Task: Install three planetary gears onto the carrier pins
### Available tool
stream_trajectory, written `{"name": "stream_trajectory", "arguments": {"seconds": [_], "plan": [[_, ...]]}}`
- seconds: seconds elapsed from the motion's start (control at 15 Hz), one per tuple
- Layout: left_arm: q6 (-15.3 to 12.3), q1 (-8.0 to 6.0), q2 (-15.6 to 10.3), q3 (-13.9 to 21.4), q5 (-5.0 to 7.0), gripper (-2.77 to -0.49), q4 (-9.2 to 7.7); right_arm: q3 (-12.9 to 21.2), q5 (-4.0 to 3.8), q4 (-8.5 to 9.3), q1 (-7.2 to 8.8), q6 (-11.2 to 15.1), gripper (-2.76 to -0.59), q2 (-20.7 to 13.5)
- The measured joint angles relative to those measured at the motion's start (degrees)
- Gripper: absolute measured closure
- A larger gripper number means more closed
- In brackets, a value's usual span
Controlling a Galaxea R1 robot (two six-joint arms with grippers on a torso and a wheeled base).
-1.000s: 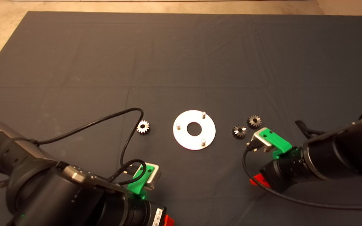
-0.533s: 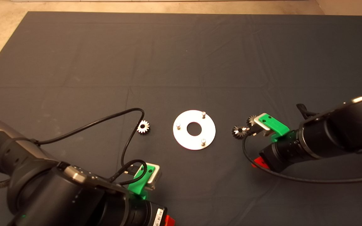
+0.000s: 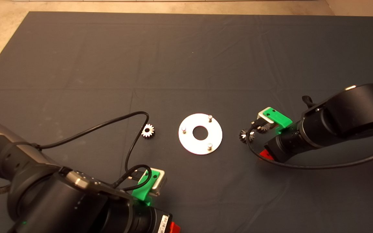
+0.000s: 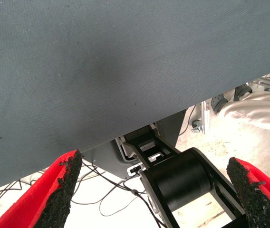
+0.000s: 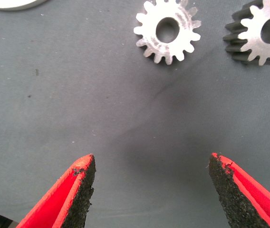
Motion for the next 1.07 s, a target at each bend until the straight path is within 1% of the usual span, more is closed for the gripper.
{"name": "stream_trajectory", "arguments": {"seconds": [0.2, 0.33, 0.47, 0.67, 0.87, 1.07], "plan": [[0.00, 0.00, 0.00, 0.00, 0.00, -2.17, 0.00, -1.37, 0.00, -0.06, 0.00, -0.49, -1.76, 1.59], [0.01, 0.00, 0.00, 0.00, 0.00, -2.17, 0.00, -1.95, 0.20, -0.22, 0.00, -0.66, -1.76, 2.56], [0.00, 0.00, 0.00, 0.00, 0.02, -2.17, 0.00, -2.47, 0.17, -0.28, 0.00, -0.90, -1.76, 2.67], [0.00, 0.00, 0.02, 0.00, 0.00, -2.17, 0.00, -3.21, 0.17, -0.46, 0.00, -1.08, -1.91, 2.70], [0.00, 0.00, 0.05, 0.00, 0.00, -2.17, 0.00, -3.77, 0.16, -0.69, 0.00, -1.25, -1.91, 2.87], [0.00, -0.02, 0.15, 0.00, 0.00, -2.17, 0.00, -5.06, 0.17, -1.29, -0.02, -1.71, -1.91, 3.00]]}}
